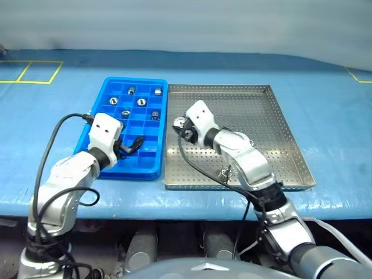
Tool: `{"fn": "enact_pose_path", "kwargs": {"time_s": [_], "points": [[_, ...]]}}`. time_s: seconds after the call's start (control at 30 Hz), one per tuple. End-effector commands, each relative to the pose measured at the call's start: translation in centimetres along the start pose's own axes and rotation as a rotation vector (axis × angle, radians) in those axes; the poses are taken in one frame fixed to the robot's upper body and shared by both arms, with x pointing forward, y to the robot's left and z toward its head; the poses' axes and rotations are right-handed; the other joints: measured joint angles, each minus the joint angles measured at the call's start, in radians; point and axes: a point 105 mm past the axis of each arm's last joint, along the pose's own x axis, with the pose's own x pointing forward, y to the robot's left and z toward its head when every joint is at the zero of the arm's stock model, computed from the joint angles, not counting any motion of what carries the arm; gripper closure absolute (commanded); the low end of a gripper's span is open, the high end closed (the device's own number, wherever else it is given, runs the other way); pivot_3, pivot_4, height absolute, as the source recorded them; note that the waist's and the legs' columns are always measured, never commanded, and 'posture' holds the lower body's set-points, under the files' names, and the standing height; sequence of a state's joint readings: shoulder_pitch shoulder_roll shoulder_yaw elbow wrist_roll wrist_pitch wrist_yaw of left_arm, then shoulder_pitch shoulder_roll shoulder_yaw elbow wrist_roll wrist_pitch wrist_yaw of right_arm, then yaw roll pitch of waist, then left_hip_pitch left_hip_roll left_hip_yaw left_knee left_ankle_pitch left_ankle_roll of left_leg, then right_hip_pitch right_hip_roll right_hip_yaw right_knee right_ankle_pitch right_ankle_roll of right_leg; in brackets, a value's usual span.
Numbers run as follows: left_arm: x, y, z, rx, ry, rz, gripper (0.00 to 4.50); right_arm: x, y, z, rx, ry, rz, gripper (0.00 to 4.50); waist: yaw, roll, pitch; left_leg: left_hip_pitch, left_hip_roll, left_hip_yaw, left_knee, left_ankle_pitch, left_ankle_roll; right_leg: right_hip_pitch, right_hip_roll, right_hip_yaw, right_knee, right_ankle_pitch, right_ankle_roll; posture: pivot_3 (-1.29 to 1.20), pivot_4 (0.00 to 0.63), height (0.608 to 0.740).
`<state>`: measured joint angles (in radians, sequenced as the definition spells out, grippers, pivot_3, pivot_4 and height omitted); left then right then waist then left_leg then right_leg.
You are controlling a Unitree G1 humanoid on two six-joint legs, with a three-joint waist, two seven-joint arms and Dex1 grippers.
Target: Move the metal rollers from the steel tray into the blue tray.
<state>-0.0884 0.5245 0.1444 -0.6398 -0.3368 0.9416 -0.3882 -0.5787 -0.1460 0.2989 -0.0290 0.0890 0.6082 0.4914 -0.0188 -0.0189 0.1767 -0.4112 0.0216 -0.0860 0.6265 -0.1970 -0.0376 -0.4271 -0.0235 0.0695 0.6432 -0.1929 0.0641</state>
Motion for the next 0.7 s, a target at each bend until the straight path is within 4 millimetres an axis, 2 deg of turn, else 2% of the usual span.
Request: {"fn": "enact_pose_path", "kwargs": {"time_s": [0.03,0.27,0.4,0.6,0.63,0.7], "points": [[-1.4,0.1,0.6,0.021,-0.020,0.028,0.86,1.6,0.4,2.6,0.029,-0.132,0.080,2.52,0.009,0.000,0.000,0.000,0.000,0.000,0.000,0.000,0.000,0.000,0.000,0.000,0.000,0.000,0.000,0.22,0.150,0.740],[-2.4,-1.4,0.2,-0.020,-0.039,0.037,0.86,5.7,1.5,2.8,0.075,-0.133,0.169,2.52,0.048,0.000,0.000,0.001,0.000,-0.001,0.000,0.000,0.000,0.001,0.000,-0.001,0.000,0.000,-0.001,0.33,0.150,0.740],[-2.4,-2.0,0.0,-0.042,-0.047,0.039,0.86,6.9,1.8,1.9,0.066,-0.095,0.185,2.52,0.068,0.000,0.000,0.001,0.001,-0.001,-0.001,0.000,-0.001,0.000,0.001,-0.002,0.001,-0.001,-0.002,0.35,0.150,0.740],[-2.2,-2.1,-0.4,-0.058,-0.031,0.043,0.86,7.4,1.3,1.5,0.102,-0.093,0.170,2.52,0.086,0.000,0.000,0.001,0.001,-0.001,-0.002,0.000,-0.001,0.000,0.001,-0.002,0.000,-0.001,-0.003,0.35,0.150,0.740],[-2.1,-2.1,-0.4,-0.059,-0.032,0.041,0.86,7.4,1.2,1.5,0.101,-0.094,0.169,1.99,0.087,0.000,0.000,0.001,0.001,-0.001,-0.002,0.000,-0.001,0.000,0.001,-0.002,0.000,-0.001,-0.003,0.34,0.150,0.740],[-1.7,-2.3,-0.4,-0.058,-0.031,0.030,0.86,7.4,0.7,1.6,0.100,-0.105,0.149,1.43,0.089,0.000,0.000,0.001,0.001,-0.001,-0.002,0.000,-0.001,0.000,0.001,-0.002,0.000,-0.001,-0.003,0.34,0.150,0.740]]}}
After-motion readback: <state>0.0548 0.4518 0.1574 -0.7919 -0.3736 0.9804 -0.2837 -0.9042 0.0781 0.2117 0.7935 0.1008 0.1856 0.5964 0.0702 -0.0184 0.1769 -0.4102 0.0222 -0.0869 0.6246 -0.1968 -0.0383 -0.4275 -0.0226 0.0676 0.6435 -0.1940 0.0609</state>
